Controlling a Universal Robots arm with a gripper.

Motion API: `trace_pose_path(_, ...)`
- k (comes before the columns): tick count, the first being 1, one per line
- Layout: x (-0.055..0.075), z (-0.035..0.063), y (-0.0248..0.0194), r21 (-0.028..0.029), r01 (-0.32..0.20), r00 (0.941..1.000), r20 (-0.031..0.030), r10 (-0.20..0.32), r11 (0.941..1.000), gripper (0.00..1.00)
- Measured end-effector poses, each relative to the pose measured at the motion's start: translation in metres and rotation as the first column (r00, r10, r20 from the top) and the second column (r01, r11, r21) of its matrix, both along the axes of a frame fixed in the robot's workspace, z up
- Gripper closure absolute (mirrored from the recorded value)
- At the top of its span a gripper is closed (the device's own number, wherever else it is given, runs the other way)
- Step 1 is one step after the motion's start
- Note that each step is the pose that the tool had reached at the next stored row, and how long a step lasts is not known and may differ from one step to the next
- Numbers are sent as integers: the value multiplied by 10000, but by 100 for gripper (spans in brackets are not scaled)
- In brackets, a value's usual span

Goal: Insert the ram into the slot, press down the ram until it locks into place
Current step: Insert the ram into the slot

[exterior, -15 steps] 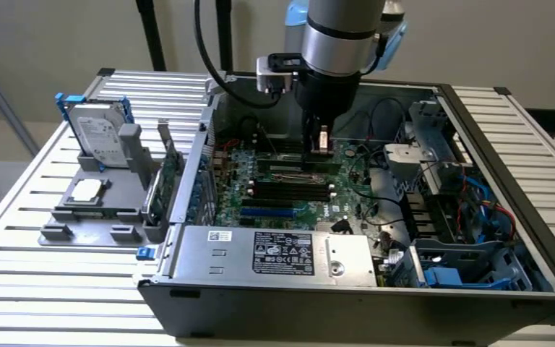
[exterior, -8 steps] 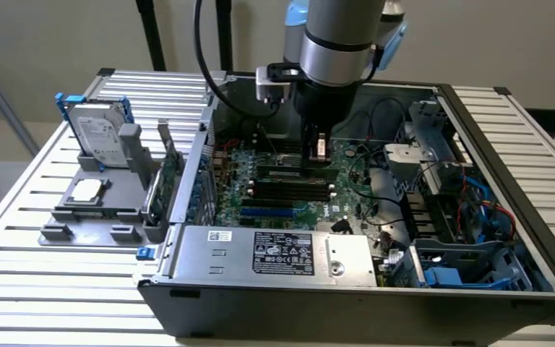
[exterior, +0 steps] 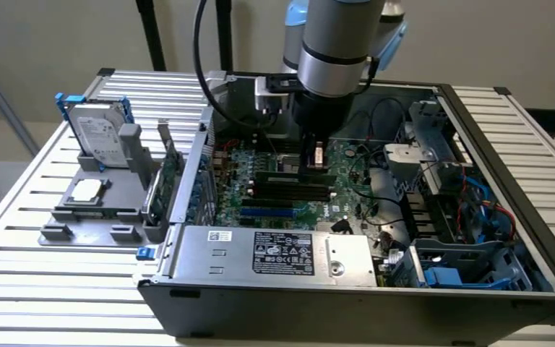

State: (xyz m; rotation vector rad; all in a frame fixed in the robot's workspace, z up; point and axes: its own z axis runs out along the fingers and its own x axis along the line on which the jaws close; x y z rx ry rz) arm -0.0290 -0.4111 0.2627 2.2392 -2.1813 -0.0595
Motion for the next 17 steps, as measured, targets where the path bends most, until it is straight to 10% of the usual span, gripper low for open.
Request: trace_pose_path(17, -15, -242, 54, 0, 74, 10000, 8, -74, 10000, 87)
